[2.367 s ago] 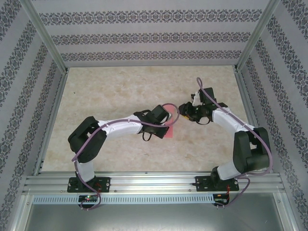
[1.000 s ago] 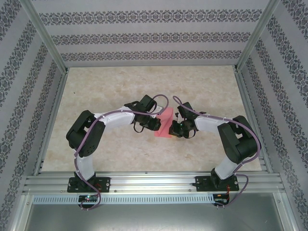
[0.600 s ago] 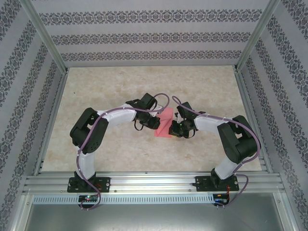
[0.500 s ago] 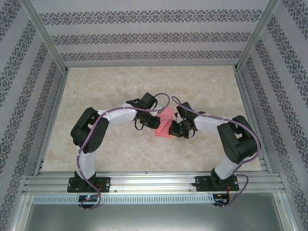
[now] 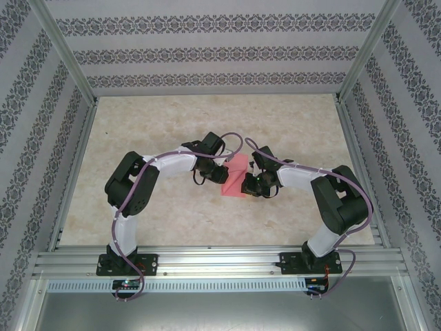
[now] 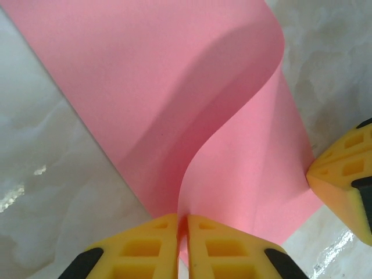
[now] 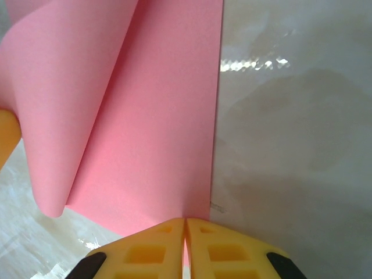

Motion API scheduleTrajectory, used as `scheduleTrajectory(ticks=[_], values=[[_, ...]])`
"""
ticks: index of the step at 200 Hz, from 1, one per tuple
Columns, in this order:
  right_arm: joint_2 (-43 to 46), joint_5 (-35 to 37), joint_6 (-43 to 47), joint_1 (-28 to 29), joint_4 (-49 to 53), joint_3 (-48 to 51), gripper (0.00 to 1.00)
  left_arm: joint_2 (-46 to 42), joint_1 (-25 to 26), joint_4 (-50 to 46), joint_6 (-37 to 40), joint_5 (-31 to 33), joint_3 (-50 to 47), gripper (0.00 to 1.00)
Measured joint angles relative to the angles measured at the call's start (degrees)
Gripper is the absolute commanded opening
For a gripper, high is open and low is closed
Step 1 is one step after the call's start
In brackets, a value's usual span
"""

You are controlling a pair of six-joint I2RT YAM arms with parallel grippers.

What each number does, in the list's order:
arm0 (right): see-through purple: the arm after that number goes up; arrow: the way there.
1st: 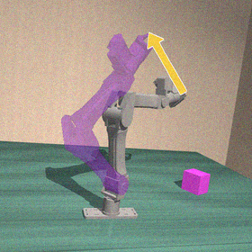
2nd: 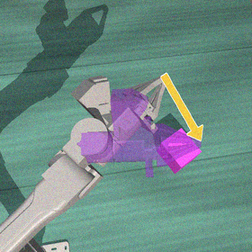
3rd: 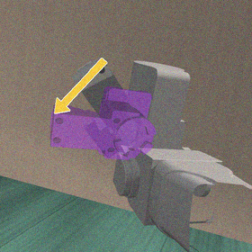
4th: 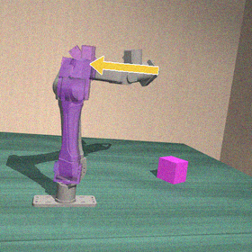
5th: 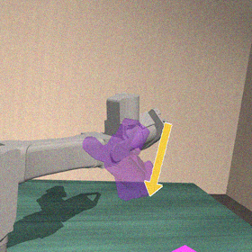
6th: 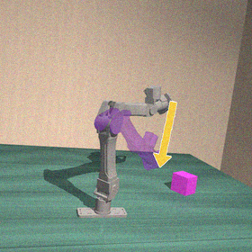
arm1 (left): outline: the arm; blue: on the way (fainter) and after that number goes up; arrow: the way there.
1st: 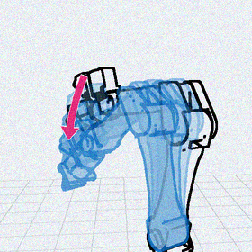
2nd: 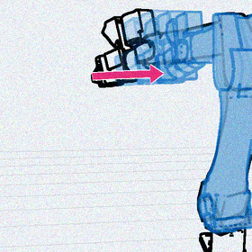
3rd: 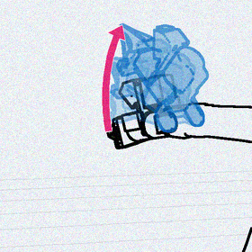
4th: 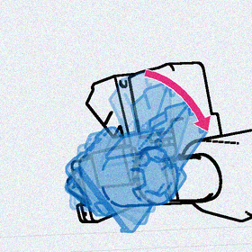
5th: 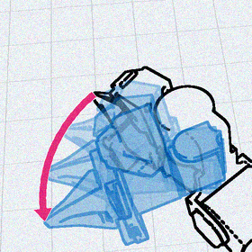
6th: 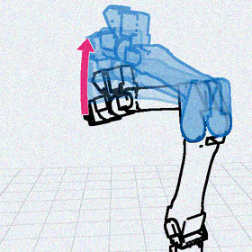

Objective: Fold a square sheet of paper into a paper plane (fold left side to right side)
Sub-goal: Fold the triangle a second time at the center of the table.

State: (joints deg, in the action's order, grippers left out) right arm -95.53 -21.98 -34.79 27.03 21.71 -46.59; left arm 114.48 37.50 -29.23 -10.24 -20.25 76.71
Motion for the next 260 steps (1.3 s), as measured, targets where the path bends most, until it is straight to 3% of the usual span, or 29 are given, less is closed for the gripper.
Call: scheduleTrajectory(ticks=[260], values=[[-0.9,0.9,0.2,0.7,1.7,-1.5,0.13,2.5,0.0,0.0,0.0,1.4,1.6,0.13]])
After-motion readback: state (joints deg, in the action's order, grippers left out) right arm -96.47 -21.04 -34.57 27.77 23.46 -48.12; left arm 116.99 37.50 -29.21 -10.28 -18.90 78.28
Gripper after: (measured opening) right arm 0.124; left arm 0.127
